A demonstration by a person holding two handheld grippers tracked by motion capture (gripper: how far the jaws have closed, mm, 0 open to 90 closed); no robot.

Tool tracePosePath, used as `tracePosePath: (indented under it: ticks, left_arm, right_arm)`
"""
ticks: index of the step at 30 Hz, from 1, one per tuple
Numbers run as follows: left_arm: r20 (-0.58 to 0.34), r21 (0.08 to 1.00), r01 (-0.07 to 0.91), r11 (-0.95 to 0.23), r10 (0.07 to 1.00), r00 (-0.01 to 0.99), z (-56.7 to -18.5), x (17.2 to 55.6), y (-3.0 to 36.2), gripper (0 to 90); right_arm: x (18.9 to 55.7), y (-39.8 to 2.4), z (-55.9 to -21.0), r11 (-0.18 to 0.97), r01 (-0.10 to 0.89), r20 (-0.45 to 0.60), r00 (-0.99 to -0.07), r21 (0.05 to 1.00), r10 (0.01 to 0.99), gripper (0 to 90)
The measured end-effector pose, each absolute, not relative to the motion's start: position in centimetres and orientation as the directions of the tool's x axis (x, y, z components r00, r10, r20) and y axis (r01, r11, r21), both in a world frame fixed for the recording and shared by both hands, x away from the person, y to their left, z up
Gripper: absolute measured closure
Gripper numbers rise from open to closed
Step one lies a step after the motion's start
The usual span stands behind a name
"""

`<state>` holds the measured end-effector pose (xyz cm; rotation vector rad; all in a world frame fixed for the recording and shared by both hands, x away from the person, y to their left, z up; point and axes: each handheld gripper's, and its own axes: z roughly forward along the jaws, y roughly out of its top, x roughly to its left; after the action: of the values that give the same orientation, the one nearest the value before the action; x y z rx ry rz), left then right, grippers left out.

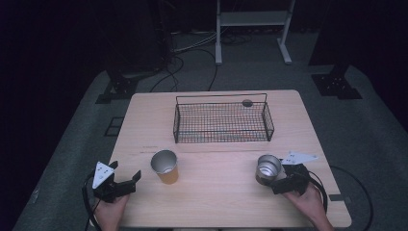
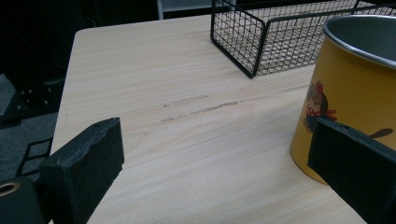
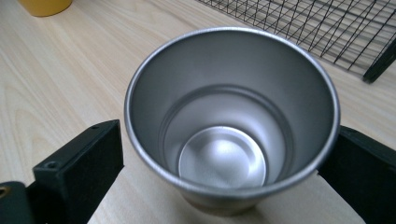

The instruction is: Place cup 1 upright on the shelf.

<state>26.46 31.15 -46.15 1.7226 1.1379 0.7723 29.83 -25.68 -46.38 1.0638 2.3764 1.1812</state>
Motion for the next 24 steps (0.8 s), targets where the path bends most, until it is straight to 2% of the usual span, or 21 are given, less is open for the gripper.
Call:
tracePosePath:
  ticks: [9, 14, 15, 16, 24]
  left_arm:
    - [0.014, 0.923, 0.352, -0.159, 0.925, 0.380, -46.07, 26.41, 31.36, 2.7]
    - [0.011, 0.924, 0.350, -0.155, 0.926, 0.379, -46.02, 26.38, 31.41, 2.7]
    - [0.011, 0.923, 0.351, -0.154, 0.926, 0.378, -45.99, 26.35, 31.46, 2.7]
    - [0.010, 0.924, 0.351, -0.153, 0.926, 0.377, -45.97, 26.32, 31.51, 2.7]
    - [0.006, 0.927, 0.345, -0.145, 0.927, 0.374, -45.94, 26.28, 31.63, 2.7]
  right_arm:
    - [30.54, -25.13, -46.13, 0.409, 0.493, 0.054, -0.685, 0.768, 0.726, 1.5]
    - [30.63, -25.08, -46.18, 0.416, 0.492, 0.047, -0.687, 0.765, 0.725, 5.3]
    - [30.64, -25.08, -46.21, 0.420, 0.495, 0.047, -0.687, 0.761, 0.725, 7.7]
    - [30.53, -25.18, -46.09, 0.419, 0.488, 0.054, -0.698, 0.766, 0.714, 14.2]
    - [30.42, -25.19, -45.92, 0.427, 0.470, 0.031, -0.700, 0.772, 0.713, 16.5]
